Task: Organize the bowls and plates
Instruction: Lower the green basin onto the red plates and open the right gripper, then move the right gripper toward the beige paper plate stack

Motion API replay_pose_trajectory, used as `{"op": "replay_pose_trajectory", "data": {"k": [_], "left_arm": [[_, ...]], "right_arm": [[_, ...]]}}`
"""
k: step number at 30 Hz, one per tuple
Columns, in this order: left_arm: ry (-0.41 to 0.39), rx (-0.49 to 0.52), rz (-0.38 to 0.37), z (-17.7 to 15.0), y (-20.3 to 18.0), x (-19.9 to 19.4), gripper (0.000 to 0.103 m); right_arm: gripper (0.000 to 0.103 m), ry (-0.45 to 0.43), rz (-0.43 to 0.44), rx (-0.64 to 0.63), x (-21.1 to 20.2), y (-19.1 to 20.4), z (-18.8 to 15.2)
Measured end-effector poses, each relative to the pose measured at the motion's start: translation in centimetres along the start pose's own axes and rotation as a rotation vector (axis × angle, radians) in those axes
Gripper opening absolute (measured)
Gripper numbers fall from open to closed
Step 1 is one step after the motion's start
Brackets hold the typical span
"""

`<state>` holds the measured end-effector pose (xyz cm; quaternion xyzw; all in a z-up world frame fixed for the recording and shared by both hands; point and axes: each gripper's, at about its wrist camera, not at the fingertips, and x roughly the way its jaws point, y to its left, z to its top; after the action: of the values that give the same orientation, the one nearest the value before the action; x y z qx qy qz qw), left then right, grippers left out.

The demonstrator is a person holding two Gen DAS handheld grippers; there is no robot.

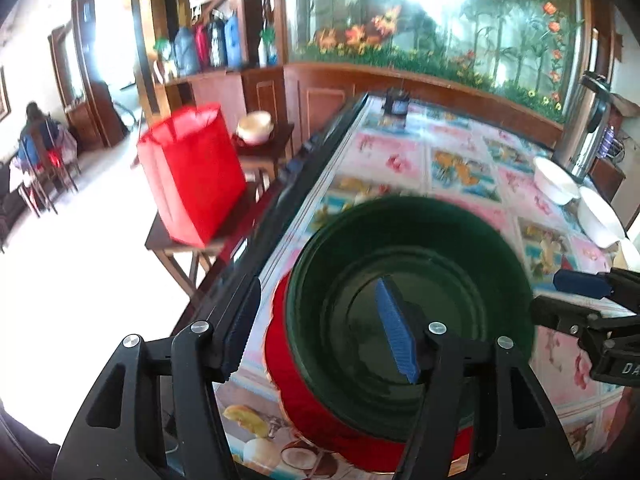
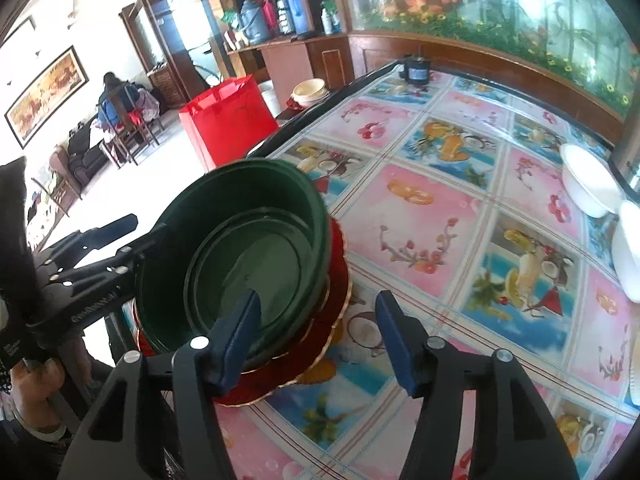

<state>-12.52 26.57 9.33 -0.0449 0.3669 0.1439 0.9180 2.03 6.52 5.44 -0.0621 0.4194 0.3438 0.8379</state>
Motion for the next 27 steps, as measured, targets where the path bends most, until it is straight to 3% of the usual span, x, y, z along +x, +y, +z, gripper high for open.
{"op": "replay_pose_trajectory", "data": {"k": [11, 19, 27], "left_arm": [[-0.071, 0.063, -0.159, 1.8, -8.2, -1.7, 0.064], [-0.06, 0.137, -0.28, 2.0, -15.8, -1.8, 0.064], [-0.023, 0.19, -0.336, 1.5, -21.7, -0.7, 0.064]], "right_arm": [[0.067, -0.045, -0.105, 0.094, -3.8, -4.9, -2.1], [0.069, -0.071, -0.173, 0.188, -6.7, -9.4, -4.3], [0.07, -0.067, -0.227, 0.268, -8.8, -13.7, -7.0]]}}
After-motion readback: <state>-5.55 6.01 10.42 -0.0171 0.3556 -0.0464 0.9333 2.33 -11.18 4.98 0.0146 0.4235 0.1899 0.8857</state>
